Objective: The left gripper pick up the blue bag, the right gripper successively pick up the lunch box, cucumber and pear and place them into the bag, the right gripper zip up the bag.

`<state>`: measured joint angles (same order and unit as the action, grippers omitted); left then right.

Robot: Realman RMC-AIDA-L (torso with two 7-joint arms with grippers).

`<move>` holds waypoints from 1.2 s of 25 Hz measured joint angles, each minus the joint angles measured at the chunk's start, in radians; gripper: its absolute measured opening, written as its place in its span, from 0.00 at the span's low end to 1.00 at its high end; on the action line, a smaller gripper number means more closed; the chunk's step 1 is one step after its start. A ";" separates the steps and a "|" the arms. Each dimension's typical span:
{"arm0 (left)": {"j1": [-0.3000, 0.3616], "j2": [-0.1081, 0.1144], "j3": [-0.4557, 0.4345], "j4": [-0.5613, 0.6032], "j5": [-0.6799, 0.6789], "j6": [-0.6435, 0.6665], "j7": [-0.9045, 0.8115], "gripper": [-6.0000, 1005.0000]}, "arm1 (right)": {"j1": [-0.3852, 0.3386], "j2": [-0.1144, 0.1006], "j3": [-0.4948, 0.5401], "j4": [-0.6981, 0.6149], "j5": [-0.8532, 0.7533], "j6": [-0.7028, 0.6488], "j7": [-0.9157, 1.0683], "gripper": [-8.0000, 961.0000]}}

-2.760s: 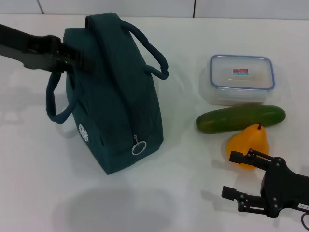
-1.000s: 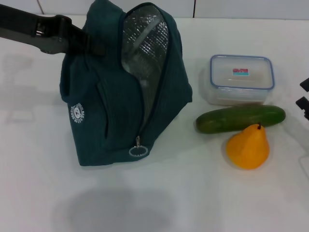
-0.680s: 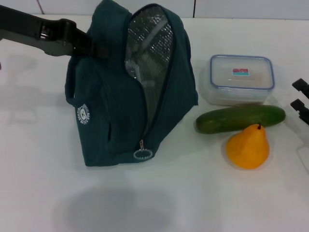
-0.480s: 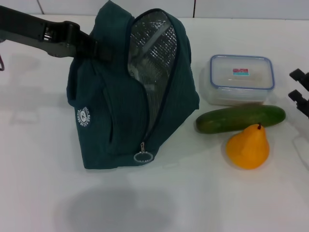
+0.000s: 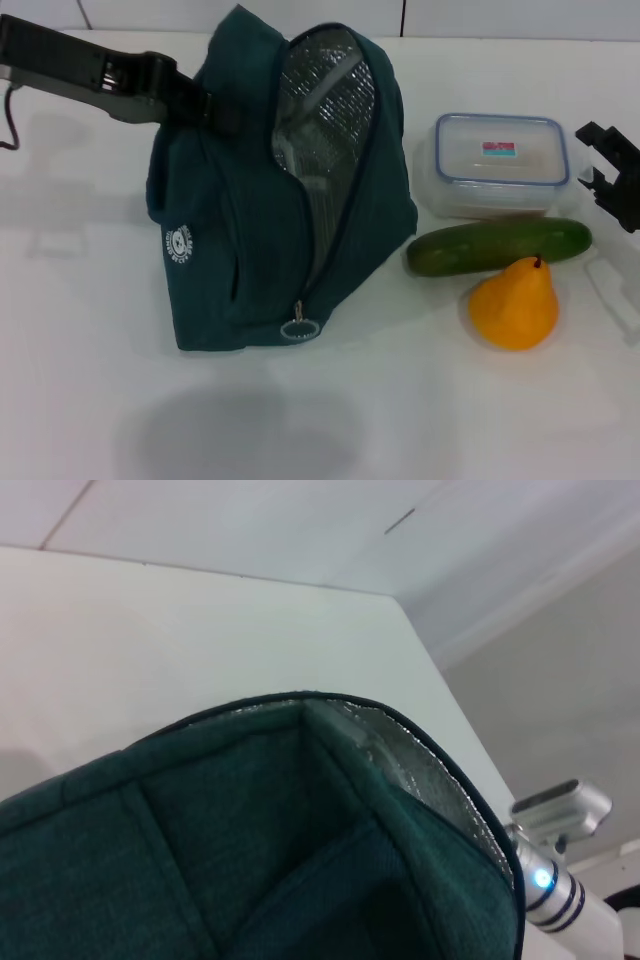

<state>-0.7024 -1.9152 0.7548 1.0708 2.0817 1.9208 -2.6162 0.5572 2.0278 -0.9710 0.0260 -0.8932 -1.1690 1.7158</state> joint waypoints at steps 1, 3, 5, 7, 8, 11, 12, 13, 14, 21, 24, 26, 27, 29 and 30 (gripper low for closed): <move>-0.001 -0.002 0.003 0.000 0.000 -0.001 0.001 0.05 | 0.004 0.000 0.000 0.001 0.000 0.003 0.000 0.84; -0.002 -0.004 0.006 0.000 0.000 -0.001 0.001 0.05 | 0.012 0.000 0.000 0.001 0.000 0.008 0.000 0.84; -0.003 -0.006 0.013 0.000 0.001 -0.002 0.002 0.05 | 0.025 0.000 0.000 0.005 0.000 0.013 0.001 0.84; -0.004 -0.007 0.017 0.000 0.001 -0.003 0.003 0.04 | 0.035 0.000 0.000 0.010 0.000 0.017 0.001 0.84; -0.004 -0.007 0.017 0.000 0.001 -0.003 0.003 0.04 | 0.041 0.000 0.000 0.014 -0.001 0.020 0.001 0.84; -0.005 -0.007 0.019 0.000 0.001 -0.004 0.007 0.04 | 0.051 0.000 -0.001 0.019 -0.005 0.034 0.001 0.84; -0.005 -0.007 0.019 0.000 0.001 -0.004 0.007 0.04 | 0.054 0.000 -0.001 0.021 -0.005 0.039 0.001 0.84; -0.005 -0.008 0.019 0.000 0.002 -0.004 0.009 0.04 | 0.055 0.000 -0.001 0.021 -0.005 0.040 0.001 0.84; -0.005 -0.009 0.019 0.000 0.002 -0.004 0.013 0.04 | 0.056 0.000 -0.002 0.022 -0.005 0.042 0.001 0.84; -0.005 -0.013 0.018 0.000 0.002 -0.004 0.016 0.05 | 0.064 0.000 -0.002 0.022 -0.006 0.041 0.001 0.84; -0.005 -0.013 0.018 0.000 0.002 -0.003 0.016 0.05 | 0.064 0.000 -0.001 0.021 -0.006 0.037 0.001 0.84; -0.005 -0.013 0.018 0.000 0.002 -0.002 0.016 0.05 | 0.064 0.000 0.000 0.019 -0.006 0.031 0.001 0.84; -0.005 -0.013 0.018 0.000 0.002 -0.002 0.016 0.05 | 0.064 0.000 0.000 0.018 -0.005 0.028 0.001 0.84; -0.005 -0.013 0.018 0.000 0.002 -0.002 0.016 0.05 | 0.064 0.000 0.000 0.016 -0.004 0.022 0.000 0.84; -0.005 -0.013 0.018 0.000 0.002 -0.002 0.016 0.05 | 0.064 0.000 0.000 0.015 -0.004 0.019 -0.001 0.84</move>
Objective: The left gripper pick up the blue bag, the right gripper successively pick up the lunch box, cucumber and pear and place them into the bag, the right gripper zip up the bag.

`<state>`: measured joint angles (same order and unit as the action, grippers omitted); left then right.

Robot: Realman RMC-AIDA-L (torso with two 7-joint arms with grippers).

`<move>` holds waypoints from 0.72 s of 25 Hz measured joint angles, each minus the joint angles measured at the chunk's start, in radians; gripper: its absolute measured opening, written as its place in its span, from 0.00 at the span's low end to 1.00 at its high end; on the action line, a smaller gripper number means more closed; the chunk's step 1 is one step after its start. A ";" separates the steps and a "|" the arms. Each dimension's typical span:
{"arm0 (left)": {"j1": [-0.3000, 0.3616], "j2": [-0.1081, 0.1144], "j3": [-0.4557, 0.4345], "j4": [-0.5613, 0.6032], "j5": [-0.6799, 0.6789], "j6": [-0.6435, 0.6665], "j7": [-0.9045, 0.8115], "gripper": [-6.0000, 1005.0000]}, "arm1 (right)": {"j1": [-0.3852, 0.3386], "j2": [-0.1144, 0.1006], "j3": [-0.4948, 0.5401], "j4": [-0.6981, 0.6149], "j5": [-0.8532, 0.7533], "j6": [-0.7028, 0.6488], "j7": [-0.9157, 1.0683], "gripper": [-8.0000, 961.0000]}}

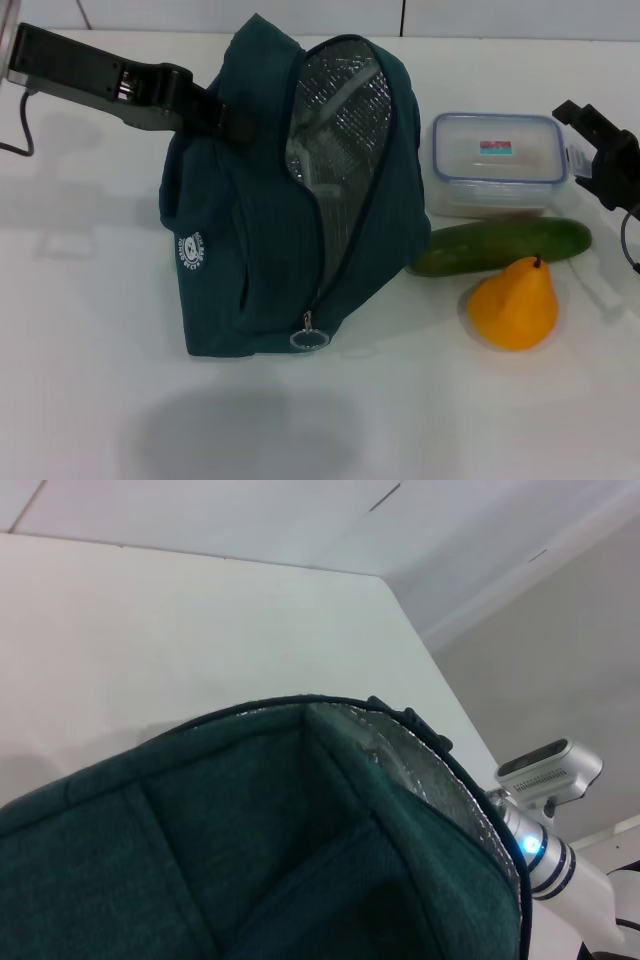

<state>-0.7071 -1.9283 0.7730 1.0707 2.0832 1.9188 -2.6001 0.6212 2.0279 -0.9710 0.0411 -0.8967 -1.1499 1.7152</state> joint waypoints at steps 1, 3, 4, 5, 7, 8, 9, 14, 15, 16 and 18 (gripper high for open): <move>0.000 0.000 0.000 0.000 0.000 0.000 0.000 0.05 | 0.000 0.000 0.000 -0.001 0.000 -0.002 -0.001 0.84; 0.002 0.000 0.000 0.000 0.000 0.000 0.000 0.05 | 0.000 0.000 0.000 -0.002 0.001 -0.005 -0.004 0.84; 0.002 0.000 0.000 0.000 0.000 0.000 0.000 0.05 | 0.000 0.000 0.000 -0.002 0.001 -0.007 -0.005 0.84; 0.003 0.000 0.000 0.000 0.000 0.000 0.000 0.05 | 0.000 0.000 0.000 -0.002 0.002 -0.008 -0.006 0.84; 0.004 0.000 0.000 0.000 0.000 0.000 0.001 0.04 | 0.000 0.000 -0.001 -0.002 0.001 -0.006 -0.006 0.81; 0.005 0.000 0.000 0.000 0.000 0.000 0.001 0.04 | 0.000 0.000 -0.002 -0.003 0.000 -0.004 -0.006 0.79; 0.005 0.000 0.000 0.000 0.000 0.000 0.001 0.04 | 0.000 0.000 -0.005 -0.004 -0.002 -0.002 -0.006 0.77; 0.010 0.000 0.000 0.000 0.000 0.001 0.011 0.04 | -0.005 0.000 -0.026 -0.030 -0.006 0.000 -0.043 0.69; 0.011 -0.001 0.000 0.000 0.000 0.002 0.013 0.04 | -0.005 0.000 -0.026 -0.030 -0.007 0.000 -0.049 0.67; 0.011 -0.001 0.000 0.000 0.000 0.002 0.014 0.04 | -0.005 0.000 -0.026 -0.030 -0.007 0.000 -0.052 0.65; 0.011 -0.001 0.000 0.000 0.000 0.002 0.018 0.04 | -0.005 0.000 -0.026 -0.029 -0.007 0.001 -0.060 0.57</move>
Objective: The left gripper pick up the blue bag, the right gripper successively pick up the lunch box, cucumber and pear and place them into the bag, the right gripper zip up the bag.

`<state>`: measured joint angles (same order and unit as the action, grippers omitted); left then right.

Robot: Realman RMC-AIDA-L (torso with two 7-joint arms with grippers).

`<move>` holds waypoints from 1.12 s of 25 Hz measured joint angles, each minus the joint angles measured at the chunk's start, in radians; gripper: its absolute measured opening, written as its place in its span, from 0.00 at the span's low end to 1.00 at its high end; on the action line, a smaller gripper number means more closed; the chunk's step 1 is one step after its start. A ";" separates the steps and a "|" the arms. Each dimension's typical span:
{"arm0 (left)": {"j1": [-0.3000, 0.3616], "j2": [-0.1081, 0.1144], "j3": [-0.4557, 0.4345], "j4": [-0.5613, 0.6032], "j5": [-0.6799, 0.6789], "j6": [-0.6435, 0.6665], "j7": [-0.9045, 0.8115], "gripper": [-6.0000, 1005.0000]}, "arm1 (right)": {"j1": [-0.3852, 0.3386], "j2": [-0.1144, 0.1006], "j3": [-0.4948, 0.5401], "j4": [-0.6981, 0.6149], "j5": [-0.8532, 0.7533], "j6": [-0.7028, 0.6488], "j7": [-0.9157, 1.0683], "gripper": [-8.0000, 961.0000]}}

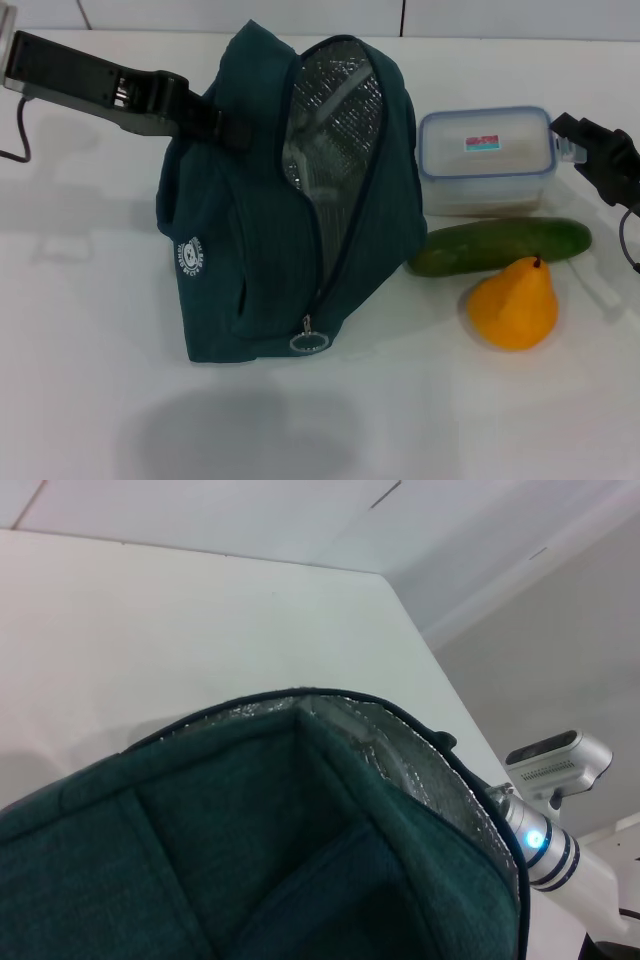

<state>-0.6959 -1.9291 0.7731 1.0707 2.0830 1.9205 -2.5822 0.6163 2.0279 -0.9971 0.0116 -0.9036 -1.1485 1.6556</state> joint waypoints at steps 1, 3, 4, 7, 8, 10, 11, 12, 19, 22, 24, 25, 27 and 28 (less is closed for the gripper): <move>0.000 0.000 0.000 0.000 0.000 0.000 0.001 0.04 | 0.000 0.000 0.000 0.000 0.000 0.000 -0.001 0.53; 0.000 0.000 0.000 0.000 0.000 0.000 0.003 0.04 | 0.002 0.000 -0.001 0.002 -0.004 0.001 -0.001 0.45; 0.000 -0.001 0.000 0.000 0.000 0.000 0.004 0.05 | 0.002 0.000 -0.001 0.002 -0.006 0.001 -0.001 0.41; 0.000 -0.001 0.000 0.000 0.000 0.001 0.005 0.05 | 0.002 0.000 -0.001 0.002 -0.008 0.004 -0.002 0.26; 0.000 -0.001 0.000 0.000 0.000 0.001 0.006 0.05 | 0.001 0.000 -0.001 0.002 -0.008 0.005 -0.002 0.22; 0.001 -0.002 0.000 0.000 0.000 0.002 0.007 0.05 | 0.000 0.000 -0.002 0.002 -0.008 0.006 -0.002 0.15; 0.001 -0.002 0.000 0.000 0.000 0.002 0.007 0.05 | 0.000 0.000 -0.001 0.002 -0.008 0.005 -0.002 0.14; 0.001 -0.002 0.000 0.000 0.000 0.002 0.007 0.05 | -0.001 0.000 -0.002 0.002 -0.008 0.005 -0.002 0.13; 0.001 -0.002 0.000 0.000 0.000 0.003 0.007 0.05 | -0.021 0.000 0.007 -0.003 -0.002 -0.059 -0.034 0.11; 0.001 -0.003 0.000 -0.001 0.000 0.003 0.007 0.05 | -0.034 0.000 0.010 -0.015 0.005 -0.104 -0.042 0.11; 0.001 -0.004 0.000 -0.001 0.000 0.002 0.007 0.05 | -0.046 0.000 0.010 -0.024 0.018 -0.133 -0.042 0.12; 0.001 -0.005 0.000 -0.001 0.000 0.002 0.007 0.05 | -0.052 0.000 0.011 -0.027 0.027 -0.143 -0.042 0.12; 0.001 -0.008 0.000 -0.001 0.000 0.001 0.008 0.04 | -0.063 0.000 0.011 -0.034 0.046 -0.165 -0.042 0.12; 0.001 -0.010 0.000 -0.001 0.000 0.001 0.008 0.04 | -0.070 0.000 0.011 -0.036 0.054 -0.174 -0.042 0.12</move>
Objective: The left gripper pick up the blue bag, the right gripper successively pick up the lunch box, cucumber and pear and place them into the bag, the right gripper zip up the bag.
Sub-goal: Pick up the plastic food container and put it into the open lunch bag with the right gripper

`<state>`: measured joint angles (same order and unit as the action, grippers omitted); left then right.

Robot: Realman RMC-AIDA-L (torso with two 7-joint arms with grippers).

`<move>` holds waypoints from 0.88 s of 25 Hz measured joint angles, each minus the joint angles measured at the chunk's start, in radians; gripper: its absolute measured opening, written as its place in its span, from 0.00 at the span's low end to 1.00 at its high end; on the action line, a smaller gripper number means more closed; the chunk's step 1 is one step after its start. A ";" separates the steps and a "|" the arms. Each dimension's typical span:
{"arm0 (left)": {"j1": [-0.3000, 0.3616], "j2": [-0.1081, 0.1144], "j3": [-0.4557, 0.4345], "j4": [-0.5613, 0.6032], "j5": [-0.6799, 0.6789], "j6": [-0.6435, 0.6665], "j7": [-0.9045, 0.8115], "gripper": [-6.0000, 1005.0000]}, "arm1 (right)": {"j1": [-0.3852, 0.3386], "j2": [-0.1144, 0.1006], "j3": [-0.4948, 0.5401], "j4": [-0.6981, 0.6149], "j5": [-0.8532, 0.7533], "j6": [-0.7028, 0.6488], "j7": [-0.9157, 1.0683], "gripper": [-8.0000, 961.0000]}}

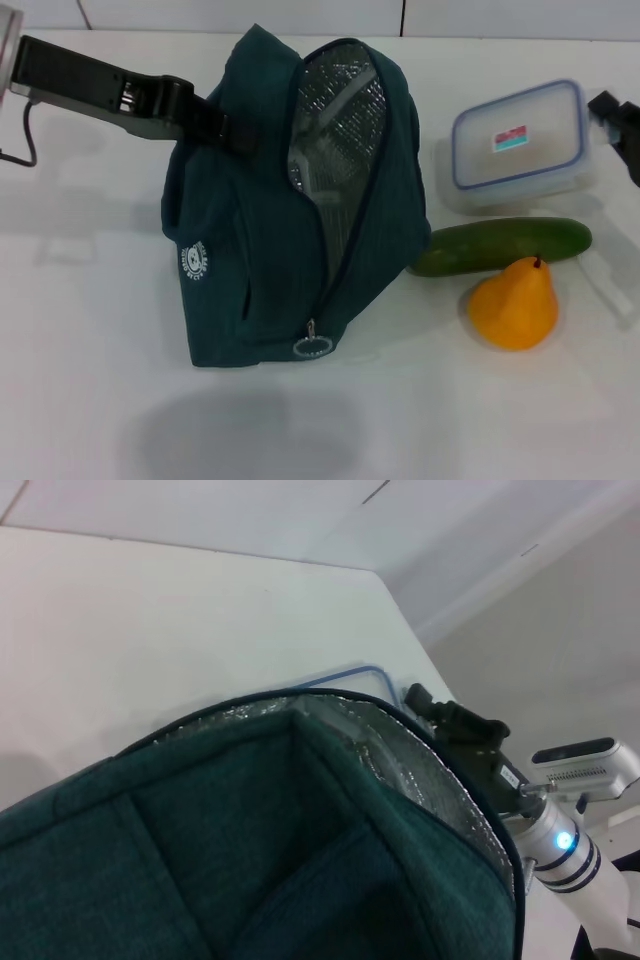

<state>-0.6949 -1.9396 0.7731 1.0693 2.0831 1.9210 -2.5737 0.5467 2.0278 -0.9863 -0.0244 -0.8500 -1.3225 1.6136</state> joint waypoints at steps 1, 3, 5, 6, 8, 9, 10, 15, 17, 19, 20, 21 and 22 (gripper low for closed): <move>0.000 -0.002 0.000 0.000 0.000 -0.001 0.002 0.04 | -0.005 0.000 0.000 -0.004 0.007 -0.010 0.000 0.12; 0.000 -0.006 0.000 0.000 0.000 -0.001 0.005 0.04 | -0.016 0.000 0.000 -0.010 0.020 -0.029 0.000 0.13; 0.000 -0.011 0.000 -0.001 0.000 -0.001 0.008 0.04 | -0.029 0.000 0.000 -0.013 0.033 -0.057 0.003 0.13; 0.000 -0.012 0.000 -0.001 0.000 -0.001 0.009 0.04 | -0.035 0.000 0.000 -0.014 0.042 -0.074 0.006 0.13; 0.000 -0.013 0.000 -0.002 0.000 -0.001 0.010 0.05 | -0.047 -0.001 0.000 -0.016 0.063 -0.112 0.010 0.13; 0.000 -0.013 -0.001 -0.002 -0.001 -0.001 0.010 0.05 | -0.053 -0.002 0.000 -0.018 0.079 -0.137 0.011 0.13; 0.001 -0.013 -0.001 -0.002 -0.003 -0.001 0.010 0.05 | -0.059 -0.003 0.000 -0.020 0.093 -0.158 0.013 0.14; 0.002 -0.015 0.000 -0.002 -0.007 -0.001 0.010 0.05 | -0.069 -0.008 0.001 -0.048 0.132 -0.274 0.077 0.14; 0.002 -0.019 0.000 -0.002 -0.007 0.000 0.010 0.05 | -0.069 -0.007 0.002 -0.068 0.141 -0.324 0.104 0.15; 0.001 -0.023 0.000 -0.002 -0.007 -0.001 0.010 0.05 | -0.063 -0.005 0.002 -0.079 0.149 -0.368 0.126 0.15; 0.000 -0.026 0.000 -0.004 -0.007 -0.001 0.010 0.05 | -0.056 -0.004 0.002 -0.081 0.152 -0.389 0.136 0.15; -0.002 -0.028 0.000 -0.006 -0.007 -0.001 0.010 0.05 | -0.047 -0.003 0.002 -0.082 0.153 -0.408 0.146 0.15; -0.004 -0.030 0.000 -0.009 -0.007 -0.001 0.011 0.05 | -0.037 -0.002 0.002 -0.083 0.154 -0.426 0.158 0.15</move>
<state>-0.6985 -1.9693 0.7732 1.0601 2.0758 1.9198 -2.5630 0.5097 2.0259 -0.9848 -0.1071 -0.6962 -1.7486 1.7715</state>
